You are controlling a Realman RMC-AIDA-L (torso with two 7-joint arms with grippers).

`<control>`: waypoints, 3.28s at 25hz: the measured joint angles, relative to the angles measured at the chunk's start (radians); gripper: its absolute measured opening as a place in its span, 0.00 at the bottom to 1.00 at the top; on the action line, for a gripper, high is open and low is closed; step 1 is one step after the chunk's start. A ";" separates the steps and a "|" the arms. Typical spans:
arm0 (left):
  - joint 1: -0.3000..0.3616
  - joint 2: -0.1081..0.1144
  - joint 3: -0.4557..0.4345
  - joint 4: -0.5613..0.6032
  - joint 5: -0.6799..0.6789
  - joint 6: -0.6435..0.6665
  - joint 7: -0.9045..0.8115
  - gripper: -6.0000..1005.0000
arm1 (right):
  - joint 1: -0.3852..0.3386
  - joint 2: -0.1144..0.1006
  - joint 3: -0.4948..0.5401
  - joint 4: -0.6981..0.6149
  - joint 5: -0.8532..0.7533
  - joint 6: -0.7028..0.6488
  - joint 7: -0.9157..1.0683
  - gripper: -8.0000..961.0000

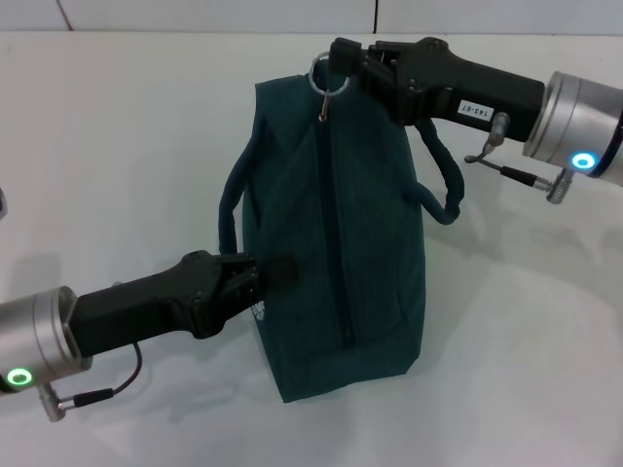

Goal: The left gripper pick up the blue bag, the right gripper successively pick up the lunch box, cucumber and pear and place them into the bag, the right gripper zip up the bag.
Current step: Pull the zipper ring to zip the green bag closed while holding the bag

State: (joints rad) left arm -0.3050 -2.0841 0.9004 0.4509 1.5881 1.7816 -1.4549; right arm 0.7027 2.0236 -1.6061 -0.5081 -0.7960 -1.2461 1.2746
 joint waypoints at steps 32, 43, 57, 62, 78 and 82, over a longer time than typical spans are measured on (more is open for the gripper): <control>0.006 0.011 -0.005 -0.016 0.000 -0.001 0.013 0.05 | 0.018 0.000 0.003 -0.003 0.000 0.132 -0.070 0.02; 0.036 0.030 -0.055 -0.006 -0.001 -0.011 0.013 0.05 | 0.029 -0.001 0.030 -0.004 0.000 0.167 -0.090 0.02; 0.073 0.035 -0.170 -0.002 0.002 -0.087 0.012 0.09 | 0.010 0.003 0.032 0.005 0.018 0.221 -0.108 0.02; 0.071 0.027 -0.191 0.027 -0.001 -0.089 0.013 0.12 | -0.006 0.001 0.033 -0.002 0.023 0.220 -0.110 0.02; 0.067 0.019 -0.267 0.034 -0.133 0.018 0.003 0.35 | -0.034 -0.005 0.044 -0.002 0.023 0.172 -0.112 0.02; 0.068 0.022 -0.268 0.033 -0.258 0.022 0.000 0.46 | -0.037 -0.006 0.049 0.001 0.023 0.154 -0.113 0.02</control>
State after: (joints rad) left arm -0.2368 -2.0626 0.6328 0.4841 1.3298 1.8036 -1.4548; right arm 0.6654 2.0180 -1.5569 -0.5074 -0.7733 -1.0923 1.1620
